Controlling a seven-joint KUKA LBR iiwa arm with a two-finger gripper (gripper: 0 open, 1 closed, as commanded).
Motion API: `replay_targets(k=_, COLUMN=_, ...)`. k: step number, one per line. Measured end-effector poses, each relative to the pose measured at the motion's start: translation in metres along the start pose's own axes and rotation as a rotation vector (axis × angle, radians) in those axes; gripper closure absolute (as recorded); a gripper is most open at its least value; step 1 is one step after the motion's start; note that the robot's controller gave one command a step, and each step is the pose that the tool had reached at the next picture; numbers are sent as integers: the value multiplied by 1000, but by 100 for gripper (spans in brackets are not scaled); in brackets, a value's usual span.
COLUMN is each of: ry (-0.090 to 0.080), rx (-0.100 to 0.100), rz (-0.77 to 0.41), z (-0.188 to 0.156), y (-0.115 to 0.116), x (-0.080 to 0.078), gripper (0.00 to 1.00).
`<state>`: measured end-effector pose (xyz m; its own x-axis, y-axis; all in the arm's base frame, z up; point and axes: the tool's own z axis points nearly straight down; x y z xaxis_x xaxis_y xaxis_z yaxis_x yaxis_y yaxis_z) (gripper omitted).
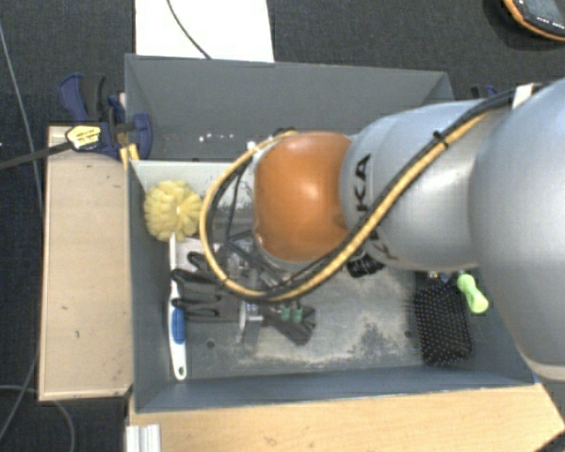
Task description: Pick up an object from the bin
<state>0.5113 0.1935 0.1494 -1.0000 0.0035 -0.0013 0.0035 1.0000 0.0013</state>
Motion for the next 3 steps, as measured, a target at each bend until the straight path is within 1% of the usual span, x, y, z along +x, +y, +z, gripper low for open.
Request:
replay_targets(k=1, ry=7, rx=2, rz=158, z=80, y=-68, x=-2, gripper=0)
replay_targets(k=2, ry=5, rx=1, rz=120, z=82, y=-69, x=-2, gripper=0)
replay_targets(k=3, ry=5, rx=1, rz=157, z=81, y=-69, x=-2, gripper=0)
